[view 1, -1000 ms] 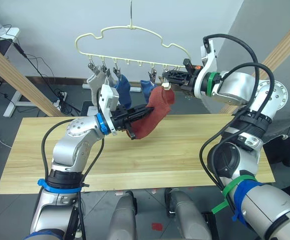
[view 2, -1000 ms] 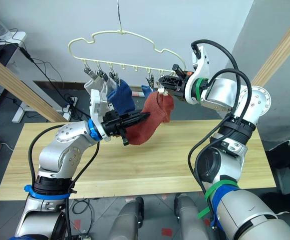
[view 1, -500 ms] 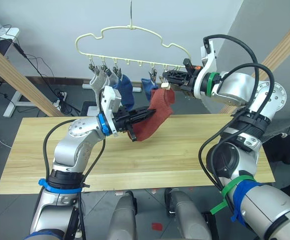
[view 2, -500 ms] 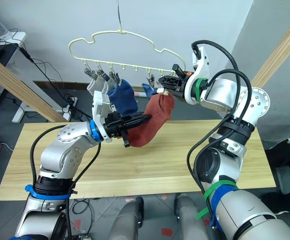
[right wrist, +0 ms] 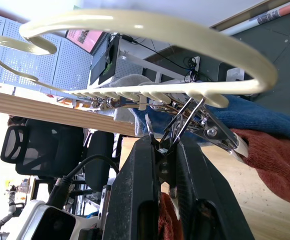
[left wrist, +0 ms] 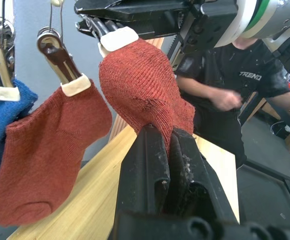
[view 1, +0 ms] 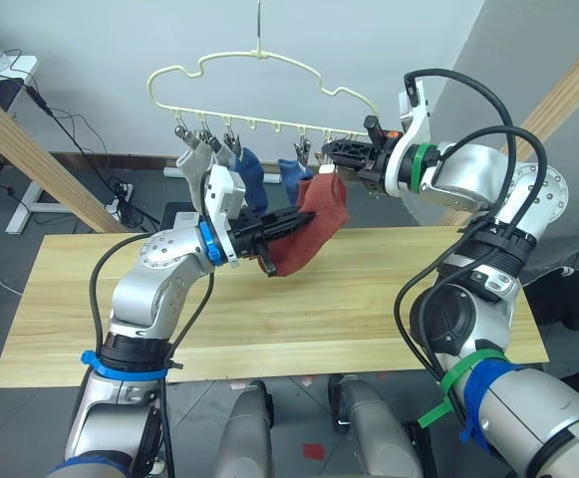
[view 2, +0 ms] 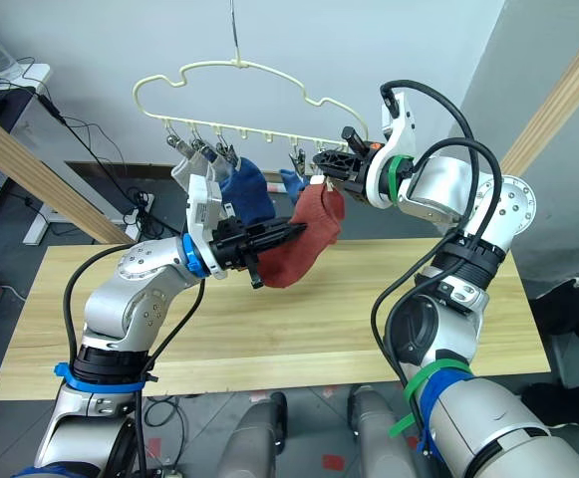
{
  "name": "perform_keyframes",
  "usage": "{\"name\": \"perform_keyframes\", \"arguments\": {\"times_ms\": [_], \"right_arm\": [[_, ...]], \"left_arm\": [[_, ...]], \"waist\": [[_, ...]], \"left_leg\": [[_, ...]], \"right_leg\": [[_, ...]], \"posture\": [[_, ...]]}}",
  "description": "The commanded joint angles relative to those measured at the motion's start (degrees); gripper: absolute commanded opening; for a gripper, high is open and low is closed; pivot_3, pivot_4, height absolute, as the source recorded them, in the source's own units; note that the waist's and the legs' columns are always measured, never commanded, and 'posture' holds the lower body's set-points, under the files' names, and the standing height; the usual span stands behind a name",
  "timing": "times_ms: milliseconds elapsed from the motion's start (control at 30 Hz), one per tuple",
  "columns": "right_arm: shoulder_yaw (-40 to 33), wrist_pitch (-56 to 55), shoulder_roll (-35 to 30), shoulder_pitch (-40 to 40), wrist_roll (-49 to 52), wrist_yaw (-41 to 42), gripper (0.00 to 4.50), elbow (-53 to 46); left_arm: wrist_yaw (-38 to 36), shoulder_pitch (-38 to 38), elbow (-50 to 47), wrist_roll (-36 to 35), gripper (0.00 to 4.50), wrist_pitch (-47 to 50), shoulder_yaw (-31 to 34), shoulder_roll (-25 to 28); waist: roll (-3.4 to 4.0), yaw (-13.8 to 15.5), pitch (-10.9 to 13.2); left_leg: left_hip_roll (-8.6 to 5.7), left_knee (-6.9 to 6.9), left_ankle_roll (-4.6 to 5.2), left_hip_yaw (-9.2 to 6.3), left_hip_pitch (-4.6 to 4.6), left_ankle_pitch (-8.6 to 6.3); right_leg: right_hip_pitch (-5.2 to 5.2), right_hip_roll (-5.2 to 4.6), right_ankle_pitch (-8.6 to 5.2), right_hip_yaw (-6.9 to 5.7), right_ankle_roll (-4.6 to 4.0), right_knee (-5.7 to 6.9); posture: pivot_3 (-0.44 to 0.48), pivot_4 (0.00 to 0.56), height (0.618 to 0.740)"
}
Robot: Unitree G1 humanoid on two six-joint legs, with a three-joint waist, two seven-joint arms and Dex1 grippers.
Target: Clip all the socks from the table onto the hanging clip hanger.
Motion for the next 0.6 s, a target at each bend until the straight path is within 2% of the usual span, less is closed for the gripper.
{"name": "perform_keyframes", "arguments": {"times_ms": [33, 600], "right_arm": [[0.6, 0.4, 0.1, -1.0, 3.5, -0.3, 0.18, -1.5], [4.1, 0.4, -1.7, 0.6, 6.4, -0.2, 0.18, -1.6]], "left_arm": [[0.1, -1.1, -0.5, 0.2, 0.02, -1.0, 0.6, -0.2], [0.7, -2.8, 0.9, 0.7, 0.02, -1.7, 1.2, -1.2]], "waist": [[0.0, 0.0, 0.0], [0.0, -0.4, 0.0]], "left_leg": [[0.0, 0.0, 0.0, 0.0, 0.0, 0.0], [0.0, 0.0, 0.0, 0.0, 0.0, 0.0]], "right_leg": [[0.0, 0.0, 0.0, 0.0, 0.0, 0.0], [0.0, 0.0, 0.01, 0.0, -0.01, 0.01]], "posture": [[-0.029, 0.31, 0.74], [-0.022, 0.3, 0.74]]}}
